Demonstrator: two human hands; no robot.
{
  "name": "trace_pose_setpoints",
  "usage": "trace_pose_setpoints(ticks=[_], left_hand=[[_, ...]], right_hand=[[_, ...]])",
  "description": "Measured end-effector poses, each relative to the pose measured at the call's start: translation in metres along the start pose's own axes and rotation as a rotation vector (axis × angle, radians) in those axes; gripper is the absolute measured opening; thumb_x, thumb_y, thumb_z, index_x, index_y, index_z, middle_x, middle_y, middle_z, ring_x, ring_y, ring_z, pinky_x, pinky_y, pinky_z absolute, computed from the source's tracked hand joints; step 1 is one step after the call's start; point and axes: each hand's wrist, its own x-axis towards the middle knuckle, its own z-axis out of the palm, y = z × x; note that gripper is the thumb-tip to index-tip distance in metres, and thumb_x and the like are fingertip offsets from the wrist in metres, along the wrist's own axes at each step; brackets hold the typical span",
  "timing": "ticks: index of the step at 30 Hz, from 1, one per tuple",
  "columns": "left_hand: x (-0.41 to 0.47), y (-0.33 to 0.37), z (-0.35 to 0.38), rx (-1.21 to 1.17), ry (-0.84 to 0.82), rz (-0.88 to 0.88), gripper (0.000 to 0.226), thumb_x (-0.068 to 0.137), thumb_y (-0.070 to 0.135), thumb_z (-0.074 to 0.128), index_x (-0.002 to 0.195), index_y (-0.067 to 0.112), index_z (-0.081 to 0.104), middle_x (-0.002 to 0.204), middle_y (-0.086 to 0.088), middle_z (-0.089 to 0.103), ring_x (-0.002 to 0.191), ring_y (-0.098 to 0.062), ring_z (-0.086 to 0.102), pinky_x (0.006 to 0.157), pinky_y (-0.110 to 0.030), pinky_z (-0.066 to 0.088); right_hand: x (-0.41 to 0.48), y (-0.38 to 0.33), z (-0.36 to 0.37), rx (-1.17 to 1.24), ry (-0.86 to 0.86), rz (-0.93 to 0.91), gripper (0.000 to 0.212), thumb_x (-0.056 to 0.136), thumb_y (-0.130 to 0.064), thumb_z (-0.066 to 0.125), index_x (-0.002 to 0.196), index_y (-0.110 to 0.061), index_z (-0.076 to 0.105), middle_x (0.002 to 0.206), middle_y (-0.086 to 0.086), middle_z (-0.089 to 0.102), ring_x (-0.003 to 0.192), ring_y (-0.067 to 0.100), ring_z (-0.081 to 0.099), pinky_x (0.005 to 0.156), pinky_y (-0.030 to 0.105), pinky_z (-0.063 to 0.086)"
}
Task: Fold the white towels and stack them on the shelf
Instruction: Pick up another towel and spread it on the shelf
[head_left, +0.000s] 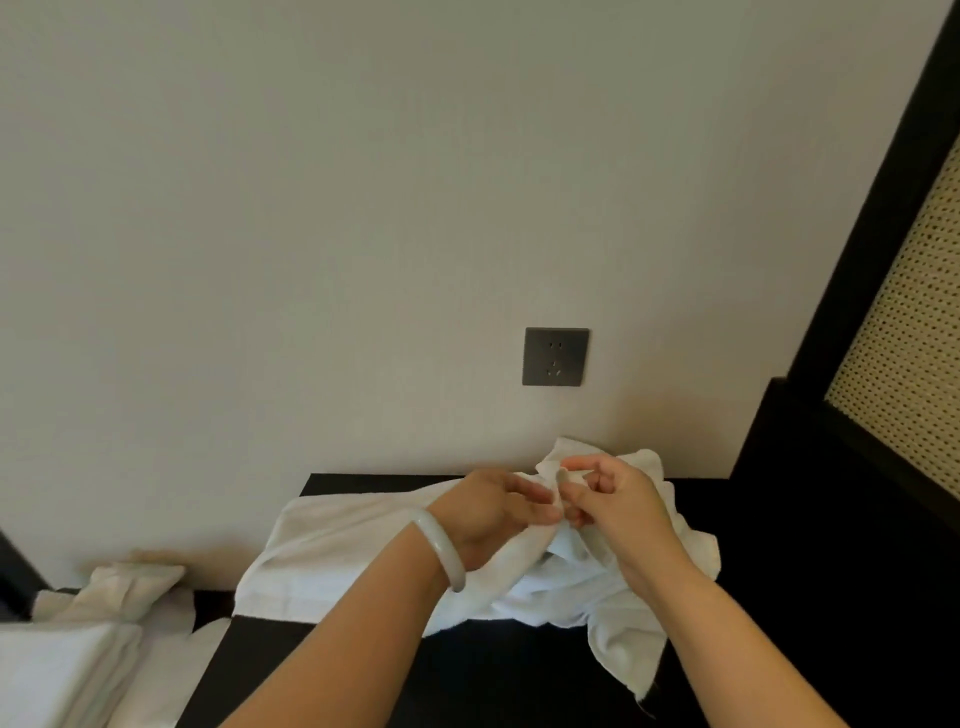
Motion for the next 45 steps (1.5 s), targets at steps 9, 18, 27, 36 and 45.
trace_pose_setpoints(ticks=[9, 18, 27, 36, 45], left_hand=[[-0.020, -0.038, -0.003, 0.465, 0.210, 0.179, 0.010, 0.093, 0.010, 0.063, 0.091, 0.000, 0.065, 0.085, -0.009, 0.069, 0.080, -0.021, 0.069, 0.081, -0.040, 0.060], [-0.028, -0.066, -0.002, 0.907, 0.309, 0.212, 0.042, 0.076, 0.057, 0.073, 0.105, 0.031, 0.054, 0.107, 0.016, 0.057, 0.095, -0.003, 0.057, 0.080, -0.016, 0.048], [-0.031, -0.008, 0.077, 0.780, 0.436, 0.667, 0.017, 0.096, 0.032, 0.051, 0.084, 0.021, 0.057, 0.073, 0.003, 0.062, 0.070, -0.016, 0.059, 0.069, -0.037, 0.052], [-0.012, -0.046, 0.071, -0.221, 0.376, 0.012, 0.015, 0.102, 0.009, 0.045, 0.097, 0.003, 0.058, 0.086, -0.016, 0.052, 0.079, -0.027, 0.049, 0.073, -0.035, 0.048], [-0.013, -0.070, 0.091, -0.160, 0.343, -0.028, 0.011, 0.096, 0.008, 0.057, 0.086, 0.004, 0.060, 0.076, -0.012, 0.062, 0.066, -0.019, 0.059, 0.059, -0.027, 0.050]], right_hand=[[-0.028, 0.033, 0.002, -0.121, -0.154, 0.051, 0.022, 0.094, -0.002, 0.060, 0.095, -0.020, 0.074, 0.066, 0.003, 0.065, 0.057, 0.010, 0.057, 0.061, 0.019, 0.051], [-0.017, 0.018, -0.011, 0.361, 0.043, 0.106, 0.015, 0.088, 0.008, 0.061, 0.097, -0.001, 0.070, 0.064, 0.007, 0.059, 0.057, 0.013, 0.057, 0.055, 0.022, 0.051], [-0.019, -0.062, -0.035, 0.514, 0.144, -0.264, 0.019, 0.082, -0.003, 0.068, 0.078, -0.019, 0.078, 0.065, 0.000, 0.062, 0.056, 0.009, 0.056, 0.058, 0.018, 0.050], [-0.046, 0.014, -0.070, -0.288, 0.214, 0.099, 0.028, 0.087, -0.003, 0.072, 0.098, -0.022, 0.054, 0.072, 0.011, 0.066, 0.053, 0.011, 0.063, 0.053, 0.019, 0.050], [-0.100, 0.042, -0.040, -0.115, 0.272, 0.009, 0.019, 0.085, -0.010, 0.075, 0.083, -0.028, 0.073, 0.078, -0.010, 0.071, 0.075, 0.003, 0.066, 0.066, 0.013, 0.050]])
